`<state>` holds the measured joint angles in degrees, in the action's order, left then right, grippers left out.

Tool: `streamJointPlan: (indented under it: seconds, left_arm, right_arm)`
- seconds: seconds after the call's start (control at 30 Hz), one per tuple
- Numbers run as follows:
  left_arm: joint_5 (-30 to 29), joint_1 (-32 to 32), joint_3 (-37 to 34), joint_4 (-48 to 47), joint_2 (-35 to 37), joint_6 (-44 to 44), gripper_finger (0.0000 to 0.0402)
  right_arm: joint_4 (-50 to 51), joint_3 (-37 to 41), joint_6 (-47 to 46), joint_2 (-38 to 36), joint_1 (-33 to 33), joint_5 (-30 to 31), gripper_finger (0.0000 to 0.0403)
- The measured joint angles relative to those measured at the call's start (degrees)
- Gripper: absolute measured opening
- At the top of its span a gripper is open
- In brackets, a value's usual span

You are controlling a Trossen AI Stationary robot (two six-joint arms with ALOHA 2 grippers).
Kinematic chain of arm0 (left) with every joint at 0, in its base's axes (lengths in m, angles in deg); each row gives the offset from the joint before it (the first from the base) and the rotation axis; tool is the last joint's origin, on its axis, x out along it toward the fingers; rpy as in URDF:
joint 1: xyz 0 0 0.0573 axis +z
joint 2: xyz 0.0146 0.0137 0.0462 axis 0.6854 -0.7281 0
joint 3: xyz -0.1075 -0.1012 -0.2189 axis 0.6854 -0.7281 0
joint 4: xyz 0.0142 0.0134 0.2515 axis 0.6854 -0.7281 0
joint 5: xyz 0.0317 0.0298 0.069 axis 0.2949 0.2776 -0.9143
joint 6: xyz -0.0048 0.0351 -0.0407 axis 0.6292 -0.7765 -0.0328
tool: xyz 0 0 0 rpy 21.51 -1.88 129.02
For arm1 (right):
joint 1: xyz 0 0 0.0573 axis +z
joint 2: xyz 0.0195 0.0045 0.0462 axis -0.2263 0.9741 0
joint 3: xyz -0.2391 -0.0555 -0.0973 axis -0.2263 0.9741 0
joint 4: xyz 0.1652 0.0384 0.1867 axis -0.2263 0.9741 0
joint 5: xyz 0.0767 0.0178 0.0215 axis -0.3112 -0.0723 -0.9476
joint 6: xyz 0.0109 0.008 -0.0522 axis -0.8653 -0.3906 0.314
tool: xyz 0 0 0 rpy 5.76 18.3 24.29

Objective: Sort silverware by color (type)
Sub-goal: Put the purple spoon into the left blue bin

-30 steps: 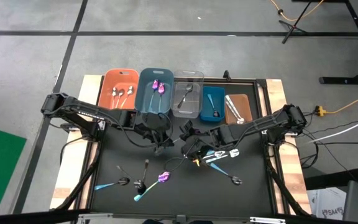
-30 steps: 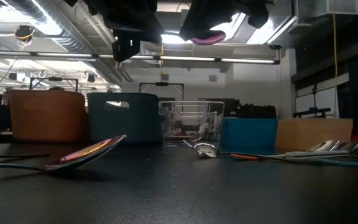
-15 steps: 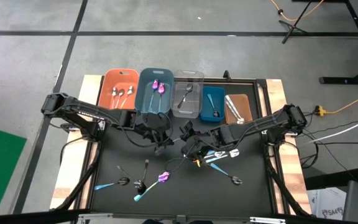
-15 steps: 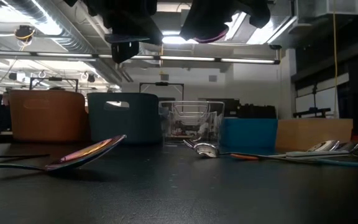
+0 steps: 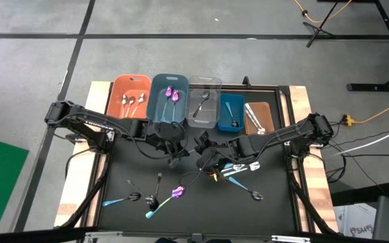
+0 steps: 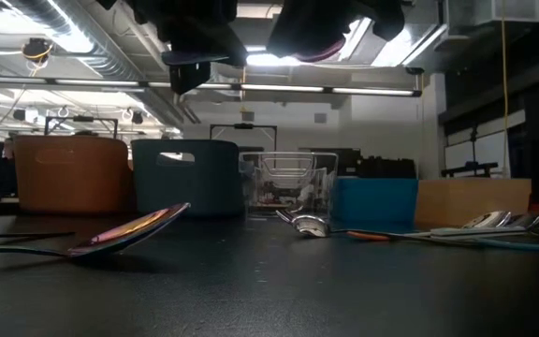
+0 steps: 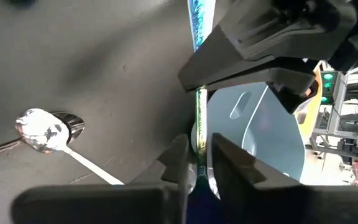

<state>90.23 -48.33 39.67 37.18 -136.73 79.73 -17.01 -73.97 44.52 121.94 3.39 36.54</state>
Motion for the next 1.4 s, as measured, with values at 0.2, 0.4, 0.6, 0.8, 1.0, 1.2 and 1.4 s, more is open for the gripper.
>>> streamJointPlan:
  seconds: [0.2,0.4,0.6,0.8,1.0,1.2,1.4]
  left_arm:
    - [-2.35,0.5,0.0,-0.28,0.0,0.02,0.0001]
    - [-2.53,2.8,0.0,-0.41,0.0,0.0,0.0]
    - [-2.61,7.51,0.0,-0.85,0.0,-1.84,0.0]
    - [-4.88,15.2,0.0,-0.81,0.02,-5.67,0.0]
    - [-8.14,24.26,0.0,-0.79,0.07,-8.0,0.0]
    - [-12.08,32.26,0.0,-1.9,0.08,-8.0,0.0]
    - [-15.37,36.9,0.0,-10.56,-0.07,-6.73,0.0]
  right_arm:
    - [-2.7,0.0,0.0,0.0,0.06,0.13,0.0086]
    - [-2.75,0.02,0.17,-1.53,0.13,1.89,0.0087]
    - [-2.34,0.02,0.13,-5.2,0.61,3.15,0.0087]
    - [0.95,0.02,-0.92,-8.13,2.81,7.55,0.0087]
    - [10.83,0.02,-11.0,-8.79,3.53,8.59,0.0087]
    - [21.81,0.02,-22.19,-8.79,3.39,8.63,0.0087]
    - [24.43,0.02,-25.72,-8.79,3.39,8.62,0.0087]
